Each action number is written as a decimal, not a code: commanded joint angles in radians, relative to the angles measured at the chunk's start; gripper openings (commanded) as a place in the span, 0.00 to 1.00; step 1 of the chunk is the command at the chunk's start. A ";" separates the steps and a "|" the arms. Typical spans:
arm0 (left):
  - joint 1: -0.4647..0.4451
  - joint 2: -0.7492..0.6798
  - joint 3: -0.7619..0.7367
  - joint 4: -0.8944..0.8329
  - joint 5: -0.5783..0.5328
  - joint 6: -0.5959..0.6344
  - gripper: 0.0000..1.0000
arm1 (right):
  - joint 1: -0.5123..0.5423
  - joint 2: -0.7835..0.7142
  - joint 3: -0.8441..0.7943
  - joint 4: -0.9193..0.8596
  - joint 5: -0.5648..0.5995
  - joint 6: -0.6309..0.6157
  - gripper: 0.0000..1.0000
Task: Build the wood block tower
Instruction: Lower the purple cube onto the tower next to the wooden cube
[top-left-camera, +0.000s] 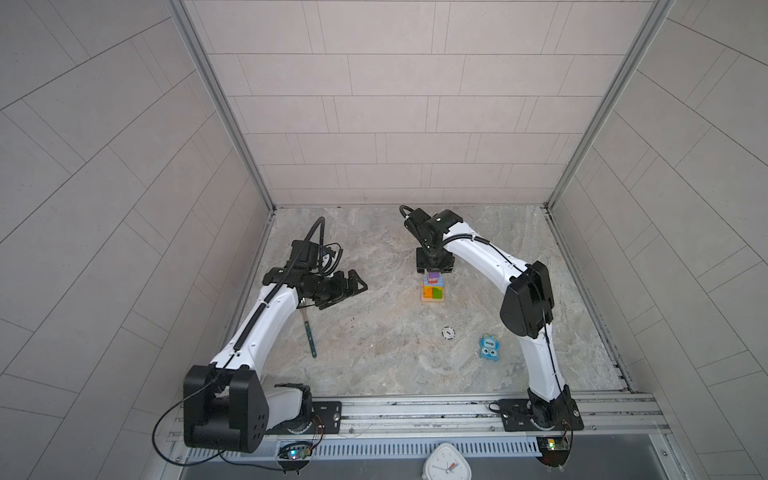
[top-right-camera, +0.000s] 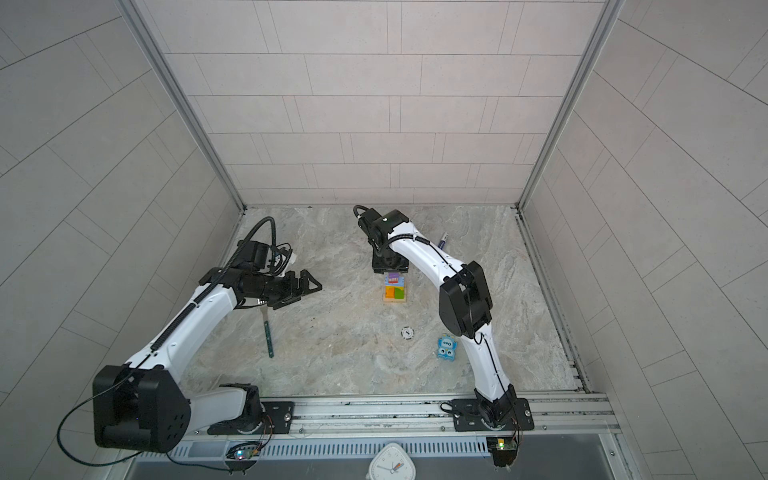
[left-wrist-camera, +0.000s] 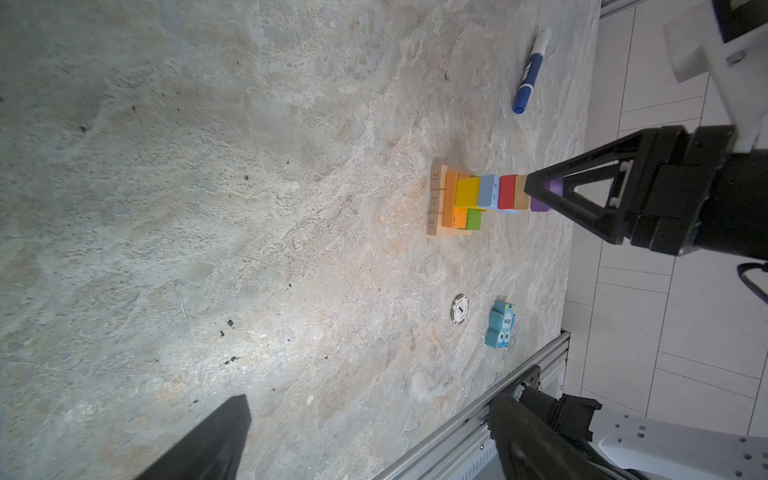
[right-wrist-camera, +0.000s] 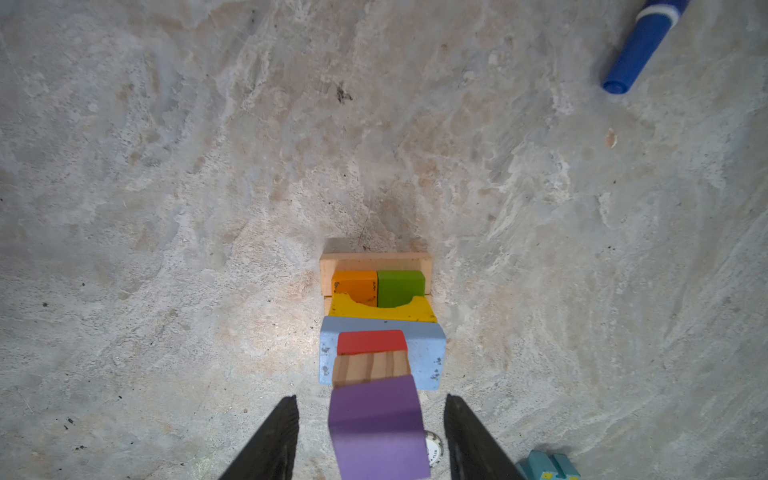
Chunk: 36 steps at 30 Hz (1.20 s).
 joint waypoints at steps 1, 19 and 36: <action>-0.006 -0.013 -0.009 0.007 0.002 0.006 0.97 | -0.007 0.008 -0.013 -0.009 0.006 0.016 0.57; -0.006 -0.016 -0.008 0.005 0.000 0.008 0.97 | -0.015 0.012 -0.046 0.004 -0.011 0.008 0.53; -0.006 -0.021 -0.011 0.004 0.005 0.009 0.97 | -0.015 0.017 -0.069 0.021 -0.023 0.001 0.51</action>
